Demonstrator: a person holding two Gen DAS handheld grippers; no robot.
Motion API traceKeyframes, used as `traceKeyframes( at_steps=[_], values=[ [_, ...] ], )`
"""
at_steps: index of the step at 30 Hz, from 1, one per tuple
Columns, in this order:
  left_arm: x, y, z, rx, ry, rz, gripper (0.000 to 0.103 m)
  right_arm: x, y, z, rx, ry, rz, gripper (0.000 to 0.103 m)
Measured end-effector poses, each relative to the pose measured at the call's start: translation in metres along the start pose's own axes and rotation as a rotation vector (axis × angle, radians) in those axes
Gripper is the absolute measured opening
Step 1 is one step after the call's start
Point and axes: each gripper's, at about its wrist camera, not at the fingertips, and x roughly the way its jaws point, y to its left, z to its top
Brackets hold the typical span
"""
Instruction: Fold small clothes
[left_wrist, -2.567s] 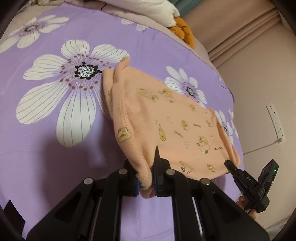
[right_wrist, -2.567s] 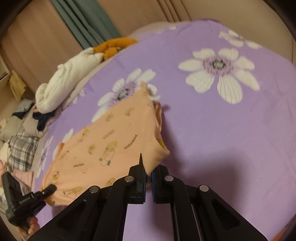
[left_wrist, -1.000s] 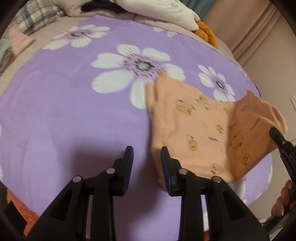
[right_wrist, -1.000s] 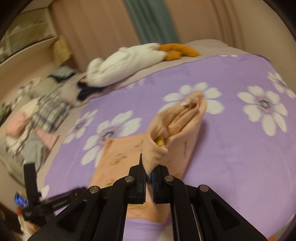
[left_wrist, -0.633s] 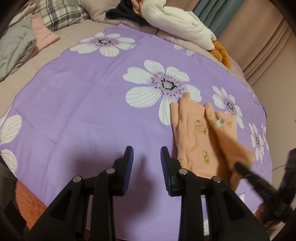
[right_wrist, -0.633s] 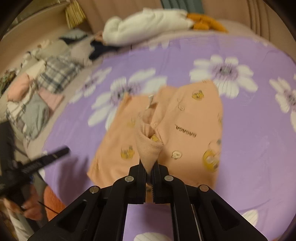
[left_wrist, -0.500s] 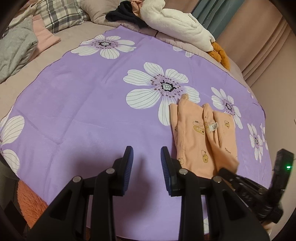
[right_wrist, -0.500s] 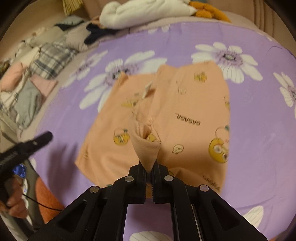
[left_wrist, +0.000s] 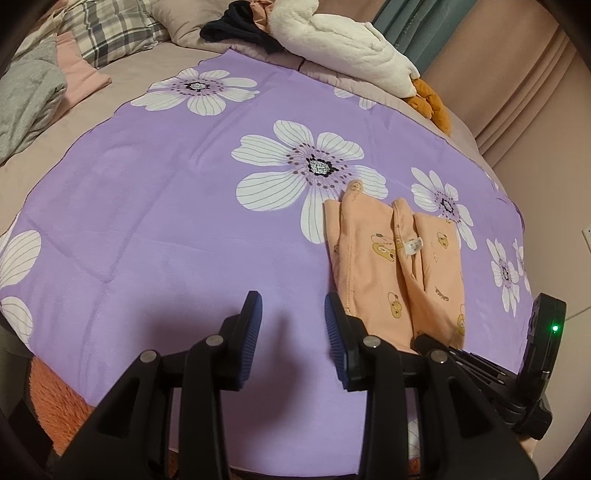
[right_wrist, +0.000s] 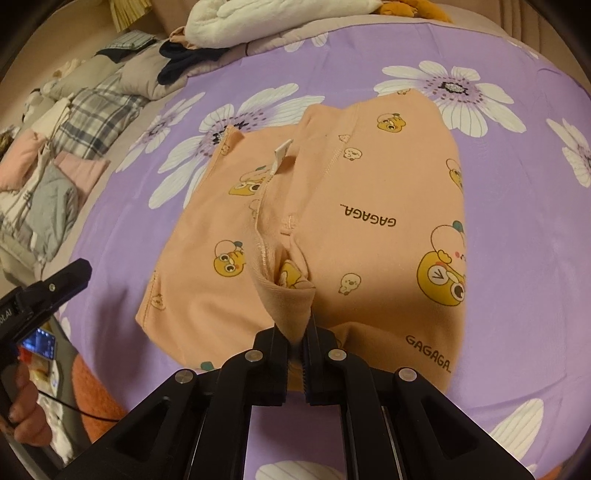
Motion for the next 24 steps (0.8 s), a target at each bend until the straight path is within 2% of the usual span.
traceKeyframes(
  at_steps=[5,8,10,12,14,16,20,24],
  values=[
    [0.004,-0.007,0.001,0.006,0.012,-0.023,0.035,-0.008,0.003,0.001,-0.013,-0.023,-0.014,0.006],
    [0.005,-0.016,0.002,0.034,0.013,-0.033,0.041,-0.02,0.002,-0.001,-0.02,-0.05,-0.011,0.007],
    [0.006,-0.021,0.004,0.046,0.009,-0.04,0.042,-0.029,-0.001,-0.001,-0.012,-0.067,-0.019,0.013],
    [0.007,-0.026,0.005,0.052,0.012,-0.063,0.042,-0.042,-0.008,-0.001,0.018,-0.094,-0.009,0.034],
    [0.008,-0.034,0.007,0.067,0.015,-0.089,0.042,-0.059,-0.018,-0.002,0.065,-0.136,0.021,0.048],
    [0.01,-0.042,0.007,0.09,0.016,-0.098,0.044,-0.073,-0.026,-0.003,0.092,-0.177,0.018,0.051],
    [0.015,-0.058,0.008,0.139,0.031,-0.112,0.051,-0.097,-0.04,-0.006,0.117,-0.255,-0.07,0.059],
    [0.023,-0.07,0.009,0.179,0.049,-0.125,0.062,-0.104,-0.059,-0.014,0.176,-0.273,-0.126,0.063]
  ],
)
